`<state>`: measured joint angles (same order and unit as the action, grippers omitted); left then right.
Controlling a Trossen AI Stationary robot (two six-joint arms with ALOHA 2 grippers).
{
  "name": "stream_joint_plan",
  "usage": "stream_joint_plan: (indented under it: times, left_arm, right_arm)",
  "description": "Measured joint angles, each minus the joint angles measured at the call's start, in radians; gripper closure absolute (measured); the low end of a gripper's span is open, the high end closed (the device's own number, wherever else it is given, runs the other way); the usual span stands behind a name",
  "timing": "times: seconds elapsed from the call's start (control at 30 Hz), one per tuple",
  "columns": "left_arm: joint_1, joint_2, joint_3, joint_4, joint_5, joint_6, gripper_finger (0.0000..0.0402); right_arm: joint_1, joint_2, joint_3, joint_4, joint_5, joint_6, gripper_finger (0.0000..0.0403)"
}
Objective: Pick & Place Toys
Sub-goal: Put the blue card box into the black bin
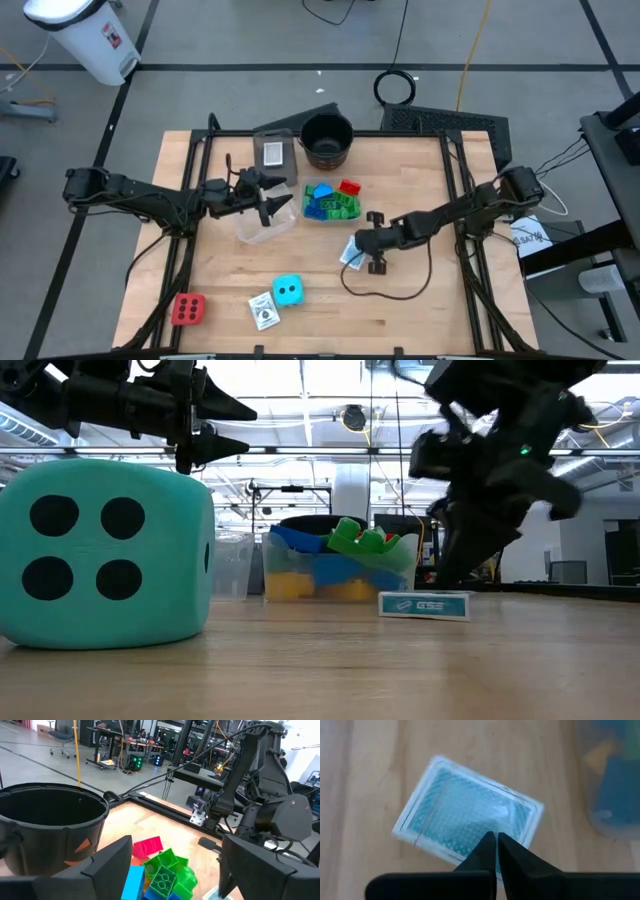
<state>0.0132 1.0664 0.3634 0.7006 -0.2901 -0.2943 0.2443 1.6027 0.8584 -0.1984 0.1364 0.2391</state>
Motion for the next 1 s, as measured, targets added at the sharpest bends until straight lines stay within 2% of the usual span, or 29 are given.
stream_joint_plan:
  times: [0.07, 0.2, 0.27, 0.37, 0.53, 0.73, 0.83, 1.0]
  left_arm:
    - [-0.002, 0.0, 0.0, -0.001, 0.0, 0.0, 0.0085]
    - [-0.005, 0.0, 0.0, -0.007, 0.001, -0.01, 0.0088]
    - [-0.005, 0.0, 0.0, -0.02, 0.001, -0.024, 0.0091]
    - [-0.005, 0.0, 0.0, -0.029, 0.001, -0.031, 0.0091]
    - [-0.005, 0.0, 0.0, -0.029, 0.001, -0.041, 0.0083]
    - [-0.005, 0.0, 0.0, -0.025, 0.001, -0.036, 0.0088]
    - [-0.005, 0.0, 0.0, -0.025, 0.001, -0.033, 0.0091]
    - [-0.005, 0.0, 0.0, -0.024, 0.001, -0.033, 0.0085]
  right_arm:
    - [0.015, -0.016, -0.001, -0.001, 0.016, -0.043, 0.0402]
    - [0.035, -0.053, -0.001, -0.083, 0.203, -0.054, 0.0402]
    - [0.034, -0.054, -0.01, -0.073, 0.228, -0.053, 0.0402]
    - [0.019, -0.052, -0.046, -0.029, 0.148, -0.061, 0.0402]
    - [-0.006, -0.045, -0.081, -0.007, -0.047, -0.038, 0.0402]
    - [0.006, -0.063, -0.086, -0.009, -0.426, 0.031, 0.0403]
    - [0.031, -0.085, -0.089, 0.072, -0.439, -0.02, 0.0403]
    - [0.074, -0.119, -0.087, 0.229, -0.341, -0.141, 0.0402]
